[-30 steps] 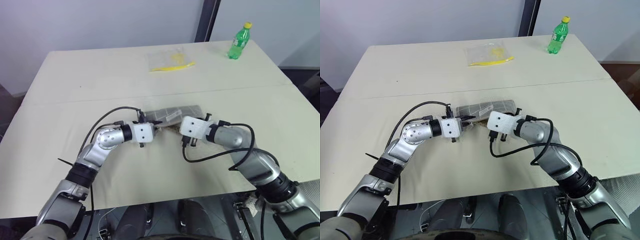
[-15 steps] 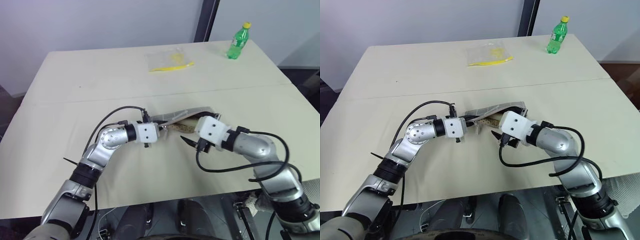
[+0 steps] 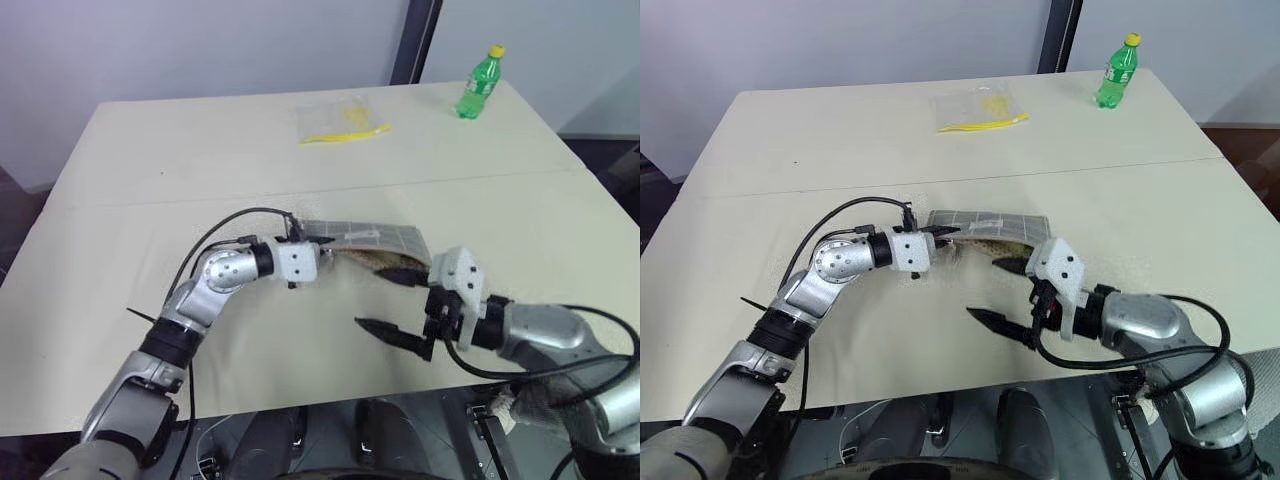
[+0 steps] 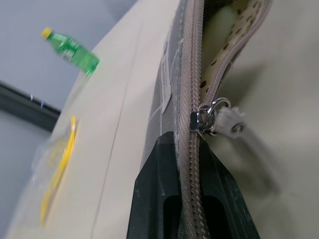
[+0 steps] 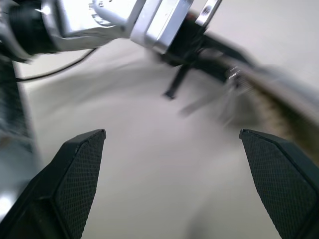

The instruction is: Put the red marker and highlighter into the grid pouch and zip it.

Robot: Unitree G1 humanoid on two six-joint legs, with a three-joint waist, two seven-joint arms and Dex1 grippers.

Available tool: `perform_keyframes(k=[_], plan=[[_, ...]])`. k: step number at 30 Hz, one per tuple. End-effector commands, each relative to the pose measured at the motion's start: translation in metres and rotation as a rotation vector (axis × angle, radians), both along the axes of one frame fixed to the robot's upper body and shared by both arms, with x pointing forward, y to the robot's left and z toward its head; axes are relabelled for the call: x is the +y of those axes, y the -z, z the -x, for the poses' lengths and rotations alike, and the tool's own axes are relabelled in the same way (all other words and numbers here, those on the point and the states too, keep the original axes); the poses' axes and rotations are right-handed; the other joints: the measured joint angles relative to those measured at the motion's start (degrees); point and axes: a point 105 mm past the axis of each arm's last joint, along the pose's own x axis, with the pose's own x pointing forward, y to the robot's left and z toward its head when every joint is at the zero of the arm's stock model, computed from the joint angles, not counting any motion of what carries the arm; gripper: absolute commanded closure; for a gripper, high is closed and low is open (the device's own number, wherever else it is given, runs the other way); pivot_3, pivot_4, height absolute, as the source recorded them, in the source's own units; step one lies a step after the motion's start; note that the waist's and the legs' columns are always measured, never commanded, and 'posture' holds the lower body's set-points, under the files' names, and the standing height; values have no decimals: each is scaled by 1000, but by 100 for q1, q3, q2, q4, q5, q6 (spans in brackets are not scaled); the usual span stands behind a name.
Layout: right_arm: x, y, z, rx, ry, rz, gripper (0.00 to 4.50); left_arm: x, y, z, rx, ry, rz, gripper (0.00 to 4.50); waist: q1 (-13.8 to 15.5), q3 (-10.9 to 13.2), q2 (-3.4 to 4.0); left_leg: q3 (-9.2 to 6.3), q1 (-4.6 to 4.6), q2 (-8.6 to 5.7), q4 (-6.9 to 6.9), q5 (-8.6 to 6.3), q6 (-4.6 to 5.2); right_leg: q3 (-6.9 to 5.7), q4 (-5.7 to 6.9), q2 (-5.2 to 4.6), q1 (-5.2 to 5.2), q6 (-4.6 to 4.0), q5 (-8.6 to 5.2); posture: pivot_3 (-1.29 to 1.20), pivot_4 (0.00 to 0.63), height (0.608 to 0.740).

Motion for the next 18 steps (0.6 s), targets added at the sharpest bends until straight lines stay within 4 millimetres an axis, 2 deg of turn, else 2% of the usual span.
perform_keyframes(k=[1, 4, 7, 13, 18], plan=[[4, 11, -14, 7, 75, 9, 33, -9, -20, -3, -107, 18, 14, 4500, -11, 0, 0, 0, 0, 0, 2, 0, 0, 0, 0, 0, 0, -1, 0, 0, 150, 740], [11, 13, -34, 45, 169, -67, 33, -11, -21, -4, -139, 22, -4, 4500, -15, 0, 0, 1, 0, 2, 2, 0, -1, -1, 2, 3, -3, -2, 0, 0, 150, 740], [22, 14, -41, 132, 198, -191, 33, -13, -19, -4, -155, 24, -14, 4500, -13, 0, 0, 1, 0, 2, -2, 1, 0, 0, 4, 5, -7, 1, 2, 0, 150, 740], [35, 22, -53, 170, 227, -231, 33, -15, -18, -2, -167, 14, -7, 4500, -8, 0, 1, 1, -7, -5, 1, -3, 5, 1, 5, 4, -11, 10, 10, 0, 150, 740], [36, 27, -61, 176, 269, -212, 33, -13, -19, -4, -160, -11, 13, 4500, -14, 0, 1, 1, -7, -2, 0, -3, 4, 1, 6, 7, -14, 9, 10, 0, 150, 740]])
